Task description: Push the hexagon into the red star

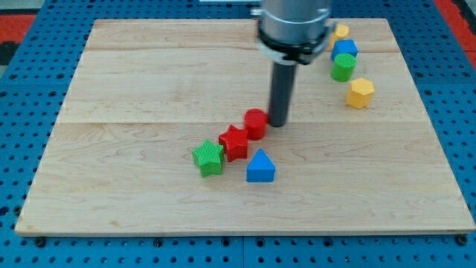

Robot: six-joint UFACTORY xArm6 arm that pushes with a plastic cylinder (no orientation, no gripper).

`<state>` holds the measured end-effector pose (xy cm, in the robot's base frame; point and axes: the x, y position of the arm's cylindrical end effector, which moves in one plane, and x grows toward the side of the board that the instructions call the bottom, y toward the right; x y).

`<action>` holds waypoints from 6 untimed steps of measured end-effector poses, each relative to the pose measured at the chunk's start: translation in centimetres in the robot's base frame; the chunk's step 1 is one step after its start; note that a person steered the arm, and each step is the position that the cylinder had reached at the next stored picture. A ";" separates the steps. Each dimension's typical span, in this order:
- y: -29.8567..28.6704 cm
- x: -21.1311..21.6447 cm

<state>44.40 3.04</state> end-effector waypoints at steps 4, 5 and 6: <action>21.9 -1.3; 22.1 -4.5; 15.4 -5.4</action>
<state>39.03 18.43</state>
